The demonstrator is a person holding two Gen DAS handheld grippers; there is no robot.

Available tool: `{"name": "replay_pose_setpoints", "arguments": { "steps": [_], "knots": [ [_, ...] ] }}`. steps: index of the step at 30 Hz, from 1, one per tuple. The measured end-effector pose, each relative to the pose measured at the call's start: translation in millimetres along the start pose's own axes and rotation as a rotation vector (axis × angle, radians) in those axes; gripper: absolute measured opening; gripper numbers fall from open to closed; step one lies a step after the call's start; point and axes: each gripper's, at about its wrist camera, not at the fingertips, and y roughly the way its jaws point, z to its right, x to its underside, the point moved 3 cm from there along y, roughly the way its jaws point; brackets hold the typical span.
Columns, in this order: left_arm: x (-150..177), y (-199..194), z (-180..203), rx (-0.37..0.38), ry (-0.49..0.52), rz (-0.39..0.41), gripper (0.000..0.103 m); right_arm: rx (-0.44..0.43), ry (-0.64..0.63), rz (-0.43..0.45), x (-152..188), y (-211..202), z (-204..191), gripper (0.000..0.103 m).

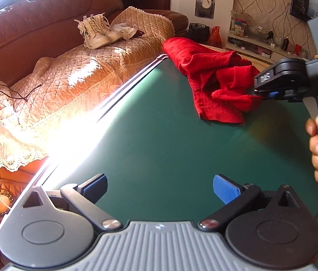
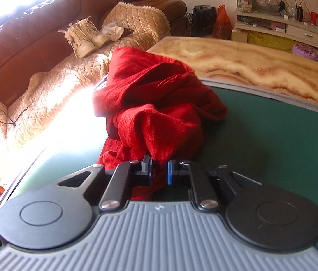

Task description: Fold clothes

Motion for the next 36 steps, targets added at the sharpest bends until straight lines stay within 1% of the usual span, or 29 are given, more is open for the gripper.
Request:
{"name": "replay_pose_setpoints", "arguments": {
  "steps": [4, 5, 7, 9, 11, 13, 16, 18, 19, 20, 21, 22, 23, 25, 26, 28, 29, 30, 31, 32, 33, 34, 35, 36],
  "knots": [
    [-1.4, -6.1, 9.2, 0.033, 0.023, 0.01, 0.102, -0.023, 0.017, 0.06, 10.1, -63.0, 32.8, 0.013],
    [-1.2, -8.9, 14.3, 0.051, 0.036, 0.015, 0.102, -0.032, 0.035, 0.068, 14.9, -80.5, 42.5, 0.013],
    [-0.6, -15.0, 25.0, 0.088, 0.062, 0.026, 0.102, -0.076, 0.088, 0.072, 29.2, -119.5, 63.4, 0.013],
    [3.5, -22.5, 42.5, 0.153, 0.107, 0.034, 0.102, -0.091, 0.125, 0.077, 48.6, -157.3, 82.9, 0.013],
    [11.7, -30.5, 64.3, 0.219, 0.172, 0.04, 0.102, -0.11, 0.175, 0.074, 73.8, -196.2, 103.4, 0.013],
    [24.1, -37.9, 88.9, 0.276, 0.248, 0.042, 0.102, -0.111, 0.18, 0.035, 103.0, -227.4, 113.2, 0.013],
    [47.2, -46.7, 125.0, 0.363, 0.356, 0.036, 0.102, -0.097, 0.167, -0.065, 147.2, -256.1, 118.7, 0.015],
    [62.7, -51.7, 148.2, 0.412, 0.426, 0.03, 0.099, -0.056, 0.153, -0.096, 170.1, -270.4, 122.1, 0.016],
    [68.3, -51.8, 157.2, 0.422, 0.453, 0.03, 0.098, -0.042, 0.14, -0.111, 179.3, -275.2, 122.8, 0.018],
    [72.6, -52.4, 165.2, 0.419, 0.476, 0.03, 0.096, -0.031, 0.136, -0.124, 185.0, -278.3, 125.2, 0.02],
    [76.6, -53.1, 173.1, 0.414, 0.5, 0.031, 0.092, -0.019, 0.132, -0.135, 190.4, -281.5, 127.6, 0.022],
    [80.7, -53.7, 181.1, 0.408, 0.523, 0.032, 0.089, -0.002, 0.128, -0.128, 192.7, -285.5, 129.8, 0.029],
    [83.0, -54.3, 185.8, 0.408, 0.532, 0.029, 0.085, 0.016, 0.124, -0.119, 194.5, -289.3, 132.2, 0.042],
    [85.6, -53.7, 191.6, 0.406, 0.543, 0.018, 0.085, 0.039, 0.129, -0.09, 188.4, -293.5, 139.5, 0.057],
    [86.2, -52.3, 192.9, 0.403, 0.545, 0.011, 0.084, 0.05, 0.131, -0.075, 185.4, -295.6, 143.1, 0.061],
    [87.6, -48.8, 194.7, 0.399, 0.547, -0.003, 0.082, 0.074, 0.135, -0.045, 179.3, -299.9, 150.4, 0.063],
    [88.6, -46.7, 195.2, 0.397, 0.547, -0.01, 0.076, 0.084, 0.138, -0.031, 176.4, -301.3, 154.2, 0.064],
    [88.1, -42.4, 194.2, 0.398, 0.546, -0.021, 0.061, 0.081, 0.152, -0.027, 174.5, -295.1, 159.3, 0.064],
    [88.8, -39.1, 194.5, 0.389, 0.542, -0.036, 0.05, 0.072, 0.182, -0.03, 172.8, -286.2, 165.4, 0.064],
    [89.4, -35.7, 194.1, 0.379, 0.53, -0.052, 0.035, 0.062, 0.211, -0.034, 171.1, -277.3, 171.5, 0.064],
    [88.7, -34.3, 191.3, 0.386, 0.509, -0.057, 0.033, 0.05, 0.243, -0.037, 169.4, -268.4, 177.4, 0.064],
    [87.6, -34.8, 188.3, 0.397, 0.493, -0.058, 0.028, 0.014, 0.289, -0.04, 168.3, -259.5, 181.0, 0.064],
    [86.5, -35.6, 185.2, 0.408, 0.479, -0.058, 0.015, -0.015, 0.324, -0.043, 166.9, -250.3, 183.3, 0.064],
    [84.8, -36.6, 181.6, 0.407, 0.469, -0.052, 0.012, -0.042, 0.358, -0.047, 165.4, -241.2, 185.4, 0.064]
  ]
}}
